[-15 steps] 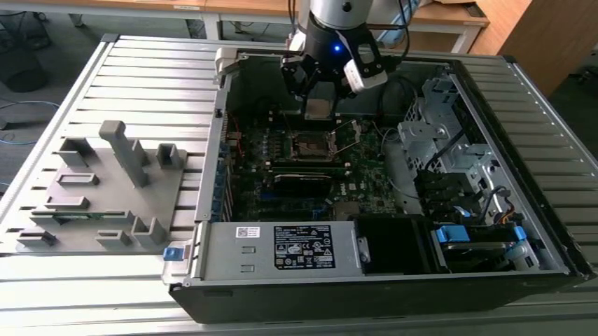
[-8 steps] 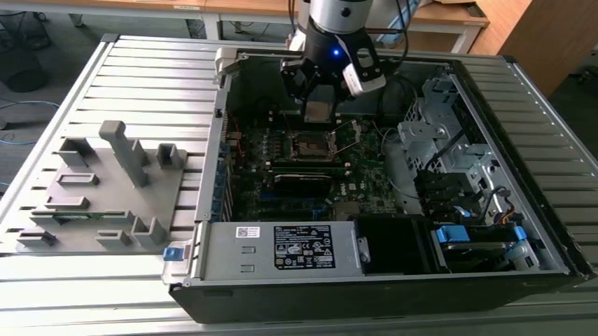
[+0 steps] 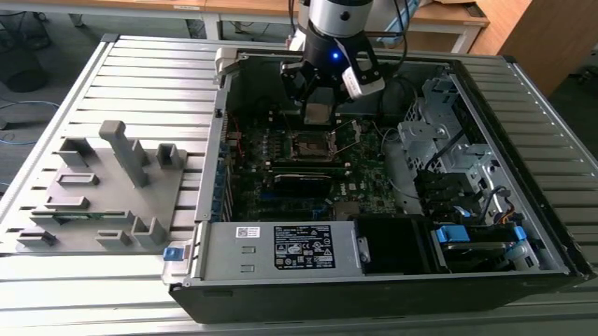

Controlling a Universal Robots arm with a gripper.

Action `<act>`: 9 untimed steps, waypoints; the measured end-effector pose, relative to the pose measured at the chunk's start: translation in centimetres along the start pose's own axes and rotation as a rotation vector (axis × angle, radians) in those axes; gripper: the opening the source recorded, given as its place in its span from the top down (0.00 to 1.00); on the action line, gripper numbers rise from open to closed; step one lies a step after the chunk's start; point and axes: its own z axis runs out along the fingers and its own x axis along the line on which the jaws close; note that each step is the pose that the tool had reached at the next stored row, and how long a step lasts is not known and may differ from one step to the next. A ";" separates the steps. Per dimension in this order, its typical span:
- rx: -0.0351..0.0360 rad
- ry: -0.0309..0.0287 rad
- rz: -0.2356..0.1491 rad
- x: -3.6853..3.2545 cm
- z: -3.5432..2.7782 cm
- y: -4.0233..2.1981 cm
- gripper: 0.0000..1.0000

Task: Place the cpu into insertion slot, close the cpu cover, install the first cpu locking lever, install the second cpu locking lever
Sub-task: 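Place the cpu into insertion slot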

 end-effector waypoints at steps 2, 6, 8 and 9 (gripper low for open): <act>0.0001 0.0001 0.000 0.00 0.12 -0.01 0.46; 0.0001 0.0001 0.000 -0.01 0.45 -0.04 0.46; 0.0003 0.0002 0.000 -0.01 0.52 -0.05 0.46; 0.0004 0.0002 0.000 -0.01 0.52 -0.05 0.46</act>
